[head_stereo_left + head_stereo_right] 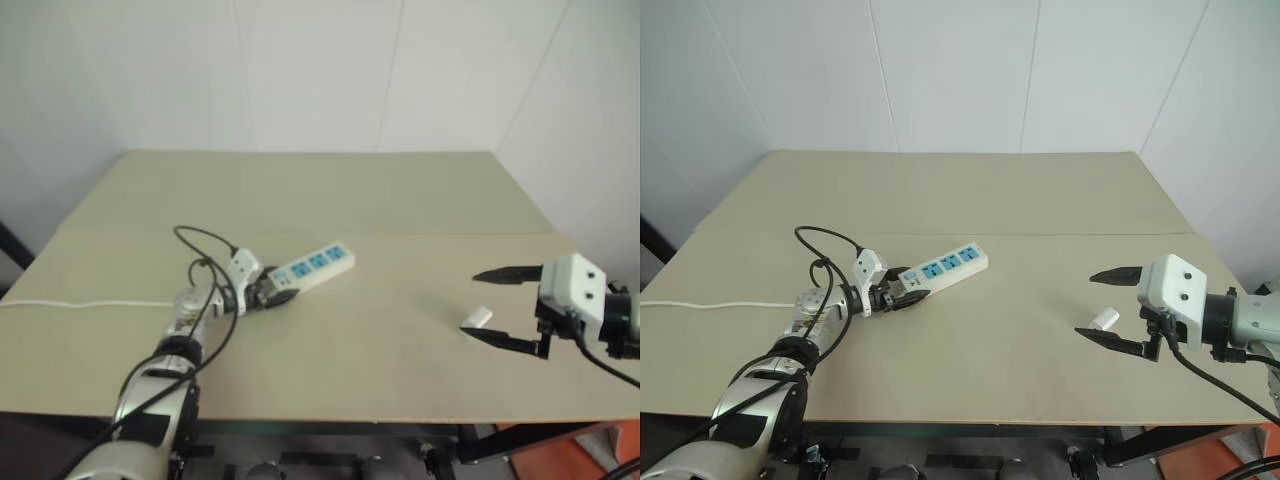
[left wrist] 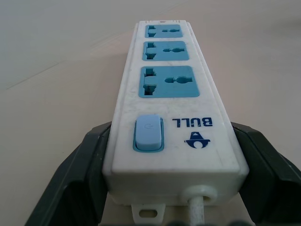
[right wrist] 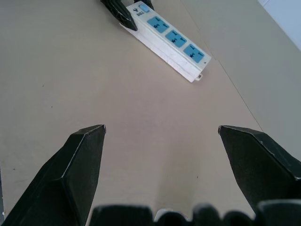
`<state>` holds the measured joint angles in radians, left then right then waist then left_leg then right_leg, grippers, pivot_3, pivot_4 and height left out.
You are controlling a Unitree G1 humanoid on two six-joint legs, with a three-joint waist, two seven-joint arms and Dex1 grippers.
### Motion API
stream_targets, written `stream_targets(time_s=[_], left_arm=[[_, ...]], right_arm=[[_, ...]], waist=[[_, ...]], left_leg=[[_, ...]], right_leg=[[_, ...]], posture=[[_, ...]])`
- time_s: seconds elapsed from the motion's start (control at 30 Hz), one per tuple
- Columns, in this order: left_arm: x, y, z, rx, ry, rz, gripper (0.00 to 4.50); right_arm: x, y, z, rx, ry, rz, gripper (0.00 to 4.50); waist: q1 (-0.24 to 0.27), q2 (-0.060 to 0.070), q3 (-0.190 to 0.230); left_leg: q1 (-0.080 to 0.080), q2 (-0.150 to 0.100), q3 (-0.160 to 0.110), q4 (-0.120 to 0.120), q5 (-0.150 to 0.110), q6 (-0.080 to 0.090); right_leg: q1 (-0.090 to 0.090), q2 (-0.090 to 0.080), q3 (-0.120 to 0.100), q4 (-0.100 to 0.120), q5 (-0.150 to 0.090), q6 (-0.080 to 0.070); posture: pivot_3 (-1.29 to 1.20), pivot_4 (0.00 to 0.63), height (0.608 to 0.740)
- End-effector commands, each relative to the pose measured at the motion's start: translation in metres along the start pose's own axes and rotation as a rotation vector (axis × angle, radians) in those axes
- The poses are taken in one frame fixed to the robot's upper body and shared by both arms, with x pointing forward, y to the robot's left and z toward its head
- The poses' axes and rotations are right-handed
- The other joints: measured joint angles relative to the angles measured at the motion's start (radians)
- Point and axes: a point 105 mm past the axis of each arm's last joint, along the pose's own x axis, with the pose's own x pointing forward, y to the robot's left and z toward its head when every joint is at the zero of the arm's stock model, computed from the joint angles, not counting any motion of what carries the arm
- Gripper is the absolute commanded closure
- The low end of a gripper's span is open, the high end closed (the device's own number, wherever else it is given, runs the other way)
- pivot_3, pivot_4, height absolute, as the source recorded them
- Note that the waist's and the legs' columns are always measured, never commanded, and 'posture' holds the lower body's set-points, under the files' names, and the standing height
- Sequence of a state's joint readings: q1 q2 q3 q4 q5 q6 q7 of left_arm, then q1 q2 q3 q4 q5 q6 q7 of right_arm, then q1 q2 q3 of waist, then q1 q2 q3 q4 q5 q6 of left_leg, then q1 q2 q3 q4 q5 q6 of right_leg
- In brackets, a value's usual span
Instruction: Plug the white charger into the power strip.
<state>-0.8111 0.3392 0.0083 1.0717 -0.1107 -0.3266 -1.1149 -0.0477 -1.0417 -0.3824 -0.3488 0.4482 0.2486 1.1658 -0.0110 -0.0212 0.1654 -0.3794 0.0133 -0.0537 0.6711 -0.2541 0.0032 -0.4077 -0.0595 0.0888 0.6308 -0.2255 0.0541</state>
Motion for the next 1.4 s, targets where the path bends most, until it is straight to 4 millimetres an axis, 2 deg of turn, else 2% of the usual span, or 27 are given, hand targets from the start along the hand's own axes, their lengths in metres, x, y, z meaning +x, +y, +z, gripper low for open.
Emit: stream_targets(time_s=[0.03,0.13,0.3,0.4,0.53,0.63,0.87,1.07,1.23,1.4], left_arm=[[0.010,-0.018,0.022,0.075,-0.073,-0.136,1.21],[0.013,-0.040,0.025,0.122,-0.065,-0.260,1.21],[0.013,-0.077,0.025,0.154,-0.054,-0.438,1.21],[0.014,-0.088,0.021,0.157,-0.028,-0.471,1.21],[0.019,-0.088,0.009,0.150,0.023,-0.438,1.21],[0.020,-0.088,0.004,0.151,0.043,-0.430,1.21],[0.018,-0.087,0.002,0.139,0.048,-0.418,1.21],[0.013,-0.085,-0.001,0.128,0.072,-0.404,1.21],[0.011,-0.087,0.000,0.119,0.065,-0.385,1.21],[0.004,-0.086,0.000,0.108,0.067,-0.370,1.21]], right_arm=[[-0.006,-0.007,0.009,-0.032,-0.035,-0.034,0.00],[-0.009,-0.007,0.013,-0.016,-0.068,0.006,0.00],[-0.020,-0.008,0.005,-0.063,0.029,0.128,0.00],[-0.022,-0.007,0.003,-0.100,0.074,0.209,0.00],[-0.018,-0.008,-0.005,-0.228,0.166,0.318,0.00],[-0.012,-0.011,-0.011,-0.388,0.222,0.418,0.00],[0.005,-0.025,-0.021,-0.712,0.294,0.594,0.00],[0.002,-0.025,-0.048,-0.857,0.402,0.797,0.00],[0.014,-0.034,-0.058,-0.953,0.420,0.875,0.00],[0.019,-0.043,-0.064,-0.963,0.468,0.921,0.00]], waist=[[0.000,0.000,0.000],[-0.002,0.000,0.000],[-0.003,0.000,0.000],[-0.003,0.000,0.000],[-0.004,0.000,0.000],[-0.006,0.000,0.000],[-0.005,0.000,0.000],[-0.009,0.001,0.000],[-0.025,0.001,0.000],[-0.030,0.001,0.000]], left_leg=[[-0.001,0.000,0.000,0.000,0.000,0.000],[-0.001,0.000,0.000,0.001,0.000,0.000],[-0.001,0.000,0.000,0.001,0.000,0.000],[0.000,0.001,0.000,0.002,0.000,0.000],[0.002,0.001,0.000,0.002,0.000,0.001],[0.002,0.001,0.000,0.002,-0.001,0.001],[0.005,0.001,0.000,0.001,-0.001,0.001],[0.005,0.001,0.001,-0.001,-0.001,0.001],[0.008,0.001,0.002,-0.002,-0.001,0.001],[0.009,0.001,0.002,-0.003,-0.001,0.001]], right_leg=[[0.000,0.000,0.000,0.000,0.000,0.000],[0.000,0.000,0.000,-0.001,0.000,0.000],[0.000,0.000,0.000,0.000,0.000,0.000],[0.000,0.000,0.000,0.000,0.000,0.000],[0.002,0.000,0.000,-0.001,0.000,0.000],[0.002,0.000,0.000,-0.001,0.000,0.000],[0.004,0.000,0.000,-0.001,0.000,0.000],[0.003,0.000,0.000,-0.001,-0.001,0.000],[0.004,0.000,0.002,-0.001,-0.001,-0.001],[0.004,0.000,0.002,0.000,-0.001,-0.002]], posture=[[0.00,0.150,0.740],[0.00,0.150,0.740],[0.00,0.150,0.740],[0.00,0.150,0.740],[0.00,0.150,0.740],[0.00,0.150,0.740],[0.00,0.150,0.740],[0.00,0.150,0.740],[0.00,0.150,0.740],[0.00,0.150,0.740]])
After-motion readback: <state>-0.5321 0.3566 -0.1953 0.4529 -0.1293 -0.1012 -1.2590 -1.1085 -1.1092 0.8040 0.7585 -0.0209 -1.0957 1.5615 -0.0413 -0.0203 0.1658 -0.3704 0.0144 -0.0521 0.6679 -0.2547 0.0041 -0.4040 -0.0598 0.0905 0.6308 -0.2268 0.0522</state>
